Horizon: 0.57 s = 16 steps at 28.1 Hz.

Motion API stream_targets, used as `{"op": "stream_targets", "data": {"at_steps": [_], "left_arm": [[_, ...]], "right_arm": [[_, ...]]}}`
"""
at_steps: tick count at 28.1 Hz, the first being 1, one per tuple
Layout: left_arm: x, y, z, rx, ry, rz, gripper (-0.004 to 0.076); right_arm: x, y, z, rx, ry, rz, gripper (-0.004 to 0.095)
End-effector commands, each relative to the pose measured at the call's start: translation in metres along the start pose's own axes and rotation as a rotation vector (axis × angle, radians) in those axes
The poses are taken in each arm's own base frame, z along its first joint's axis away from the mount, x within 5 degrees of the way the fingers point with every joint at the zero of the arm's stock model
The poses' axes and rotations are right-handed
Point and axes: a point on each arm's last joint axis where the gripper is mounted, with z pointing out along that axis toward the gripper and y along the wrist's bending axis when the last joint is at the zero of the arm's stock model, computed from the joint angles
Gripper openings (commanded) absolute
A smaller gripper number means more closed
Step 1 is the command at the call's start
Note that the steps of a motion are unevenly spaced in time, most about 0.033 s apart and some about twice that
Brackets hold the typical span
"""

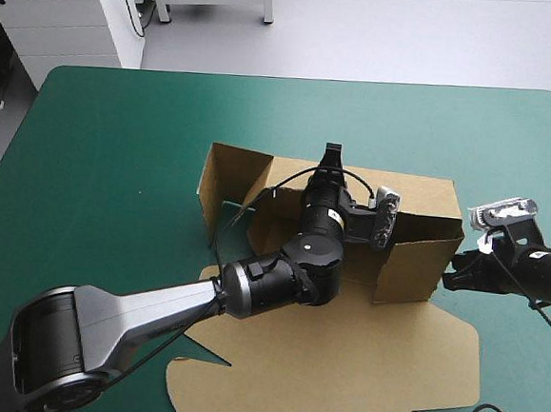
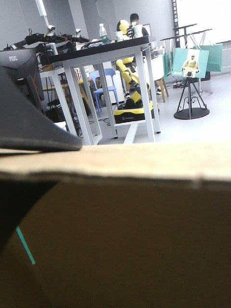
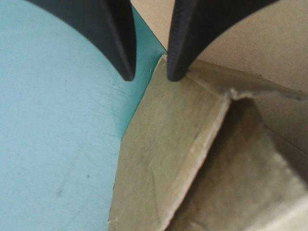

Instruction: Fold the box

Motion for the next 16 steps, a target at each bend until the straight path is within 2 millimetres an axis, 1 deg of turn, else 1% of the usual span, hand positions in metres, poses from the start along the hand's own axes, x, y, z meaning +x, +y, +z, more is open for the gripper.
{"op": "stream_targets", "data": {"at_steps": [1,2,4,8,14,16], "left_arm": [[0.004,0.021,-0.018,-0.043,-0.037,-0.060,-0.0008],[0.004,0.021,-0.018,-0.043,-0.037,-0.060,-0.0008],[0.004,0.021,-0.018,-0.043,-0.036,-0.060,-0.0008],[0.004,0.021,-0.018,-0.043,-0.040,-0.060,-0.0008],[0.004,0.021,-0.018,-0.043,-0.040,-0.060,-0.0008],[0.004,0.021,-0.018,-0.043,-0.040,-0.060,-0.0008]], "right_arm": [[-0.009,0.003,-0.010,0.008,-0.062,-0.074,0.0367],[-0.009,0.003,-0.010,0.007,-0.062,-0.089,0.0394],[-0.010,0.004,-0.009,-0.004,-0.076,-0.111,0.0417],[-0.014,0.009,-0.010,-0.051,-0.125,-0.146,0.0418],[-0.010,0.014,-0.010,-0.110,-0.085,-0.160,0.0420],[-0.010,0.013,-0.010,-0.105,-0.088,-0.156,0.0420]]}}
